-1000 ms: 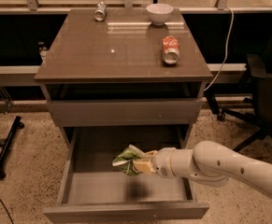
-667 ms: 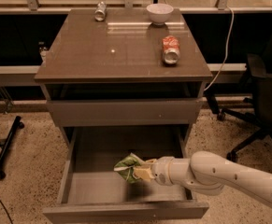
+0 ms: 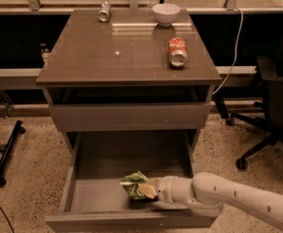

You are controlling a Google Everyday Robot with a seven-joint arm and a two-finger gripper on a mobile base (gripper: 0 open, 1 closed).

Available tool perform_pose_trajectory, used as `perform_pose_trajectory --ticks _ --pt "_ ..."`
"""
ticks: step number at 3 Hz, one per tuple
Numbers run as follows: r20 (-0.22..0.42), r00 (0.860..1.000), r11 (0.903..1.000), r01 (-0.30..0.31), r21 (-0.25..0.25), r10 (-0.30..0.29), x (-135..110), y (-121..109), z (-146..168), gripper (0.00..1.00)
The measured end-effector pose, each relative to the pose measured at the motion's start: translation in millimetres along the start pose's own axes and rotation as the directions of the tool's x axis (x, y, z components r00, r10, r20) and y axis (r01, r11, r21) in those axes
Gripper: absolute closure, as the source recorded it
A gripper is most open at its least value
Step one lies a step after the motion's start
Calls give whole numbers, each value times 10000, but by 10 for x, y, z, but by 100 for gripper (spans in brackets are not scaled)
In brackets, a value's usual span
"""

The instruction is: Place green jalapeno chip bag into middle drawer

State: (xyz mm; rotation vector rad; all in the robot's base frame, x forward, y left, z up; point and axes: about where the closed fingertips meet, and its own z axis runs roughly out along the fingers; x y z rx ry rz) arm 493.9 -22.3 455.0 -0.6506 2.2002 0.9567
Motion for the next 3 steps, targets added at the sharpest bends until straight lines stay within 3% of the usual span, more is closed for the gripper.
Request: perform_pose_trajectory --ticks 3 --pt "-17 10000 10000 20 -74 -21 3 32 33 12"
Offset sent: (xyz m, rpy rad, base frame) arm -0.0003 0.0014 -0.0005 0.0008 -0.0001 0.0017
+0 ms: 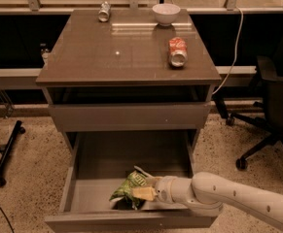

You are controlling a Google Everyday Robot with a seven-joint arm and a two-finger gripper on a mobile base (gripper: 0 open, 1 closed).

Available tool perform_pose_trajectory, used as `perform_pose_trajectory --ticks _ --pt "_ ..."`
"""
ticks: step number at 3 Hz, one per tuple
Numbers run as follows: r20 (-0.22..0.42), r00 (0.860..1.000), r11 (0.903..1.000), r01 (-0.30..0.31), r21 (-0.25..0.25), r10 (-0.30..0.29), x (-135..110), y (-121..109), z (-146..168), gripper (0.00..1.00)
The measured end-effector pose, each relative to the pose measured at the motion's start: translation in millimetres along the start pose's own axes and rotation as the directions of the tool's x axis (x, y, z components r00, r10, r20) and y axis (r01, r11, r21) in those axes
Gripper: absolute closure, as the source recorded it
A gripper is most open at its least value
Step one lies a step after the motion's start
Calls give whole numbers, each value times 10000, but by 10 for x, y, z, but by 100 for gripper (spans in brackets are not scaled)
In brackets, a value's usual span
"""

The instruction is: Place green jalapeno chip bag into middle drawer

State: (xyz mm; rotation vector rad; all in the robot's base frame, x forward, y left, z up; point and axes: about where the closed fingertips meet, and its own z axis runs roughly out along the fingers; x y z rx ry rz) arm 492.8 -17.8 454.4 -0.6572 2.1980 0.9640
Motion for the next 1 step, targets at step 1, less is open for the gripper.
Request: perform_pose_trajectory --ticks 1 --pt "-7 10000 10000 5 -23 -5 0 10 10 0"
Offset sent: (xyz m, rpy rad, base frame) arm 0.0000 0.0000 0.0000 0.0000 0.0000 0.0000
